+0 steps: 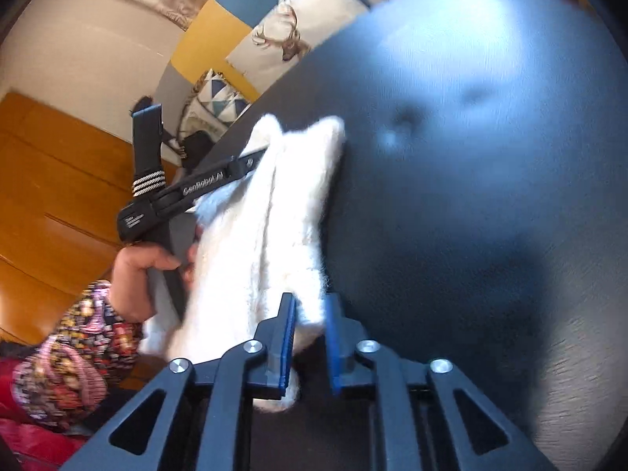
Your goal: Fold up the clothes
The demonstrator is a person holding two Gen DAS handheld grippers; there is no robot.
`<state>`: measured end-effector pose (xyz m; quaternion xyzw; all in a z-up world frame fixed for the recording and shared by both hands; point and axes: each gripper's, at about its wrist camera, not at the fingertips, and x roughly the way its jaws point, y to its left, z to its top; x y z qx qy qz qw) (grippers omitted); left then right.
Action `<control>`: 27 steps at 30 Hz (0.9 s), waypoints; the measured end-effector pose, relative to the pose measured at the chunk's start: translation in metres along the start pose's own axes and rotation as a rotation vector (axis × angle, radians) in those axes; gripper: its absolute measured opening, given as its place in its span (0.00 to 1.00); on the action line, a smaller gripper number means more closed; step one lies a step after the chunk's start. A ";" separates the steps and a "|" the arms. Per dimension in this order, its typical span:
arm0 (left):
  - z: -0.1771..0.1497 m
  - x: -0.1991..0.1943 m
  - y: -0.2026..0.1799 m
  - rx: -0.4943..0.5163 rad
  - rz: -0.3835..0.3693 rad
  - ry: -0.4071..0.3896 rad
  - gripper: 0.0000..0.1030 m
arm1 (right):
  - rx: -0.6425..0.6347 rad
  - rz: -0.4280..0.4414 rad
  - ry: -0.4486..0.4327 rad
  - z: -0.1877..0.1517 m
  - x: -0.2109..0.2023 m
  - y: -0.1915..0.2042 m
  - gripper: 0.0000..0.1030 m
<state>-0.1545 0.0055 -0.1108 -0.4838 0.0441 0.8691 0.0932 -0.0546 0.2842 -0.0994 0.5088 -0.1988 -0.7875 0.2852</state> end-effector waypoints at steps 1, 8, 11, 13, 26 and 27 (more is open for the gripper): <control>0.000 0.000 0.000 0.000 0.001 0.000 0.92 | -0.035 -0.016 -0.039 0.004 -0.006 0.007 0.19; 0.000 0.000 -0.001 0.000 0.004 -0.002 0.92 | -0.225 -0.062 -0.035 0.022 0.022 0.053 0.14; 0.000 0.000 0.000 -0.001 0.002 -0.004 0.92 | -0.260 -0.123 -0.009 0.020 0.038 0.062 0.12; 0.000 0.001 0.000 -0.003 -0.001 -0.004 0.92 | -0.261 -0.147 0.000 0.018 0.044 0.061 0.11; -0.001 0.000 0.002 -0.004 0.000 -0.007 0.92 | -0.213 -0.171 -0.013 0.005 0.042 0.038 0.00; -0.001 0.000 0.002 -0.004 -0.001 -0.007 0.92 | -0.207 -0.167 -0.008 0.007 0.042 0.038 0.00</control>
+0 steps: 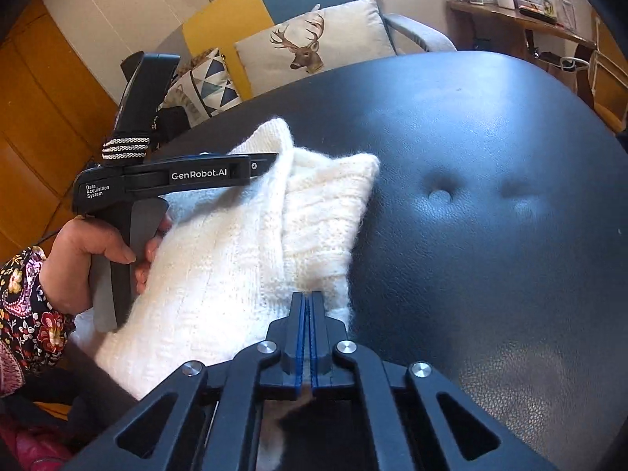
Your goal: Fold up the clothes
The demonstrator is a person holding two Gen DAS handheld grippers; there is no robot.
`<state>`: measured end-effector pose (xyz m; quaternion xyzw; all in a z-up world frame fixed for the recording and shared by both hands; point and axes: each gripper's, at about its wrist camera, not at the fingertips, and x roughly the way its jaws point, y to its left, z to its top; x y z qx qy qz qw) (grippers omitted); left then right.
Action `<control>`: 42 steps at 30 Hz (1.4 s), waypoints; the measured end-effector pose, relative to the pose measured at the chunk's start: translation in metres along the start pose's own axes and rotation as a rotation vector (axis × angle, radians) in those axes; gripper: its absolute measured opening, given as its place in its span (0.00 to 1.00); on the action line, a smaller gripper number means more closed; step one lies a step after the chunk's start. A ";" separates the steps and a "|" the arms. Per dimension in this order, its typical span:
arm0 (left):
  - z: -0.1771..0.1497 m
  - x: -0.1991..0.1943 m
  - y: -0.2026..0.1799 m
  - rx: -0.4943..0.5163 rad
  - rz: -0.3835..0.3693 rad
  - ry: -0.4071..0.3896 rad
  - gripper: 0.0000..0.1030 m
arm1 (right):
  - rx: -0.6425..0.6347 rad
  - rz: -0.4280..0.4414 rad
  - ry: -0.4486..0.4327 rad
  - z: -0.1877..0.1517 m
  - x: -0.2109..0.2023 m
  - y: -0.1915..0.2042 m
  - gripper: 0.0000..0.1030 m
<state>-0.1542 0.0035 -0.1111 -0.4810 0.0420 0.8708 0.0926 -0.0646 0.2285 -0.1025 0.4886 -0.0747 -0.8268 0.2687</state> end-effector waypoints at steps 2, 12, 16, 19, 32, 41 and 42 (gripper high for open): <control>0.000 0.000 0.000 0.000 0.001 -0.001 0.92 | 0.019 0.010 0.012 0.003 -0.001 -0.001 0.00; 0.001 -0.010 0.001 -0.006 0.003 0.002 0.92 | 0.029 -0.008 -0.006 0.004 -0.006 0.008 0.07; -0.007 -0.037 0.010 -0.010 0.002 -0.068 0.92 | -0.008 -0.025 -0.078 0.010 -0.023 0.027 0.17; -0.019 -0.059 0.021 -0.010 0.008 -0.118 0.92 | -0.050 -0.037 -0.141 0.017 -0.030 0.046 0.17; -0.108 -0.134 0.137 -0.223 0.198 -0.195 0.93 | -0.212 -0.062 -0.126 0.036 0.053 0.129 0.19; -0.181 -0.154 0.229 -0.488 0.292 -0.175 0.93 | -0.207 -0.125 -0.118 0.040 0.064 0.133 0.22; -0.186 -0.154 0.233 -0.499 0.285 -0.185 0.92 | -0.203 -0.139 -0.126 0.042 0.063 0.137 0.22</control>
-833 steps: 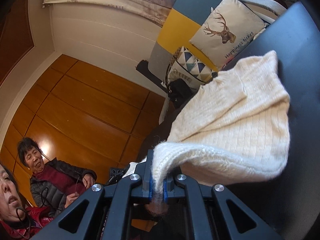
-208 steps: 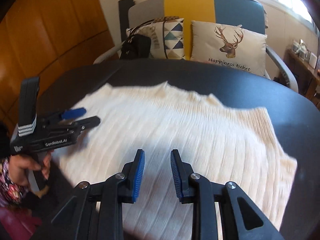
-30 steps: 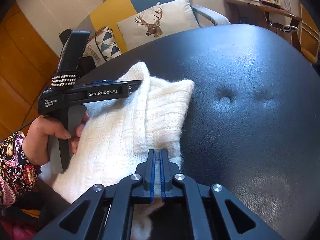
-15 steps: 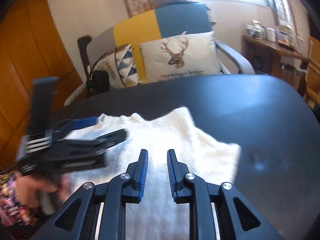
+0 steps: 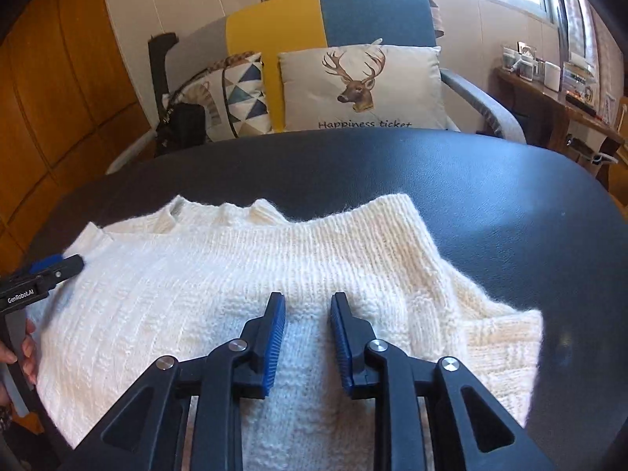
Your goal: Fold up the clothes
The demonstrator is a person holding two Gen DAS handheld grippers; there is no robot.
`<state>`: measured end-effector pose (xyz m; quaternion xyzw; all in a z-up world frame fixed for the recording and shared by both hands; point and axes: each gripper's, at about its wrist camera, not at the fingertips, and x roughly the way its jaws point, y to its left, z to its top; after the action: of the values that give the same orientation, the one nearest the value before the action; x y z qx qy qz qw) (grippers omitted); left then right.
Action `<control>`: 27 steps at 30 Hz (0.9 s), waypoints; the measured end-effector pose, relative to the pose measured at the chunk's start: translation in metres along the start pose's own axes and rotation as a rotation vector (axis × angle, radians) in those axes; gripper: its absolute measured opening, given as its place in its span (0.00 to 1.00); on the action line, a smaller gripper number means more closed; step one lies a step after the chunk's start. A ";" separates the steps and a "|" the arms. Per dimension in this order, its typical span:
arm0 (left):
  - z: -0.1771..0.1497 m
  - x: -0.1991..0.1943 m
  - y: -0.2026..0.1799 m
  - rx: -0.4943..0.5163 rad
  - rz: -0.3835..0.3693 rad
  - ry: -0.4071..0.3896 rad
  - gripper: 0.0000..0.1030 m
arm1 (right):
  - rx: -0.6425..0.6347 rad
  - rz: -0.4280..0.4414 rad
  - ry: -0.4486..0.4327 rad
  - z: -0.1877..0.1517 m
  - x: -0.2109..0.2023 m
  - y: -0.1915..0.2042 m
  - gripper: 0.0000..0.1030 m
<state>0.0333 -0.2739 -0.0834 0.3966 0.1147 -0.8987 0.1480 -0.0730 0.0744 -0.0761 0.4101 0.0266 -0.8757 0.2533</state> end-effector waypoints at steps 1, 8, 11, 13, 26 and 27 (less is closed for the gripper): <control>-0.003 -0.001 0.002 0.005 -0.006 -0.015 0.93 | 0.008 -0.002 -0.021 0.003 -0.004 0.005 0.22; -0.009 -0.011 -0.003 0.064 0.016 -0.062 0.93 | -0.112 0.227 -0.077 0.028 -0.006 0.096 0.23; -0.011 -0.023 0.005 0.075 0.044 -0.089 0.93 | -0.191 0.260 -0.032 0.034 0.015 0.139 0.23; -0.016 -0.025 0.014 0.068 0.035 -0.078 0.93 | -0.214 0.290 0.004 0.036 0.031 0.159 0.23; -0.054 -0.034 0.033 0.004 -0.011 -0.036 0.93 | -0.496 0.455 0.227 0.054 0.117 0.279 0.15; -0.055 -0.035 0.033 0.005 -0.008 -0.032 0.93 | -0.510 0.443 0.238 0.052 0.122 0.284 0.14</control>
<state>0.1048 -0.2806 -0.0969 0.3823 0.1118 -0.9057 0.1451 -0.0428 -0.2371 -0.0855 0.4287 0.1840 -0.7108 0.5265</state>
